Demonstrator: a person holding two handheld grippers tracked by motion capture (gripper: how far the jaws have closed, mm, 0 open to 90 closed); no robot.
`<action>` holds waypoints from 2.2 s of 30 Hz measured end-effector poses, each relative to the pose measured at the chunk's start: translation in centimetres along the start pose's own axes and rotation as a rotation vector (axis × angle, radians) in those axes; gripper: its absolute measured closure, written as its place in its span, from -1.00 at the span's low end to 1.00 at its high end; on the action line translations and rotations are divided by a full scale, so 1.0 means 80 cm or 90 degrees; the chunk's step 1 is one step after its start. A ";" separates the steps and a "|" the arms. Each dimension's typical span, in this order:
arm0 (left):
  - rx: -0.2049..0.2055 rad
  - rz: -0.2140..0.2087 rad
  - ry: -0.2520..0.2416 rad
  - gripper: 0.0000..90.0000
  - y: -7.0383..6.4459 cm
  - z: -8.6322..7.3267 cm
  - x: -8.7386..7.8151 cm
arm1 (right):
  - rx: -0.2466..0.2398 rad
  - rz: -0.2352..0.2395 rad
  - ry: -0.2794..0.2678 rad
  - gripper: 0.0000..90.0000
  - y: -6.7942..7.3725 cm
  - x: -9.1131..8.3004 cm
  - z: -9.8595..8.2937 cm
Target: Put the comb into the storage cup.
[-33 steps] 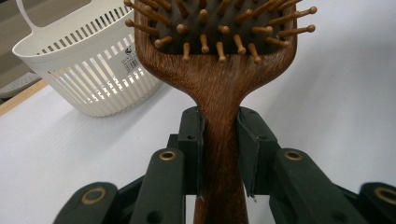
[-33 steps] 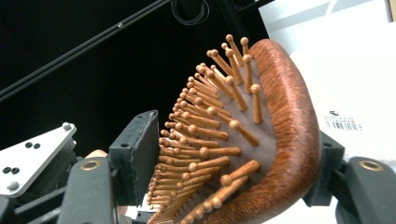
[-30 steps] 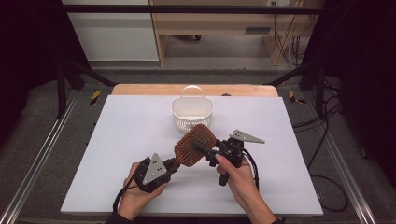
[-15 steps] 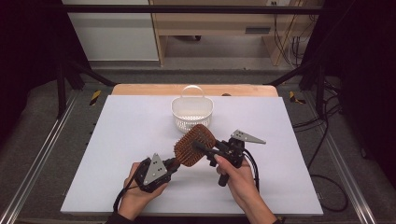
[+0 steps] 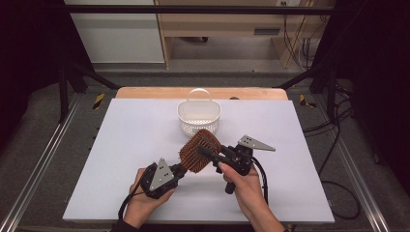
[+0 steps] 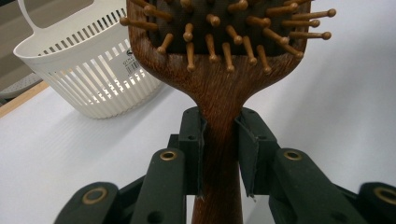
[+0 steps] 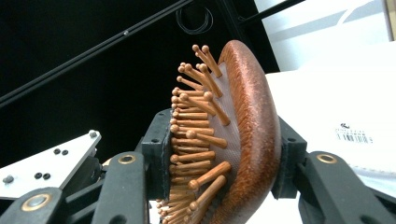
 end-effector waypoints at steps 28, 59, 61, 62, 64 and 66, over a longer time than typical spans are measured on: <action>-0.051 -0.006 -0.028 0.26 -0.006 0.005 0.011 | -0.009 -0.051 -0.030 0.19 -0.001 -0.010 0.007; -0.200 0.092 -0.081 -0.85 0.068 -0.024 -0.024 | 0.049 -0.124 -0.110 0.18 -0.064 -0.071 0.034; -0.202 0.097 -0.081 -0.86 0.071 -0.026 -0.026 | 0.050 -0.126 -0.113 0.18 -0.065 -0.072 0.035; -0.203 0.098 -0.082 -0.86 0.073 -0.027 -0.026 | 0.048 -0.127 -0.114 0.18 -0.066 -0.073 0.035; -0.206 0.102 -0.085 -0.87 0.075 -0.029 -0.028 | 0.049 -0.128 -0.115 0.18 -0.067 -0.075 0.035; -0.209 0.105 -0.088 -0.87 0.078 -0.031 -0.029 | 0.052 -0.131 -0.119 0.18 -0.068 -0.076 0.036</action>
Point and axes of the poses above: each handheld gripper's, and its own axes: x roughly forward along the jaws, z roughly out of its top, y roughly to its left, the point moved 5 cm from there along x, roughly forward along the jaws, and after that the axes turned 7 degrees about y, right-handed, at the moved point
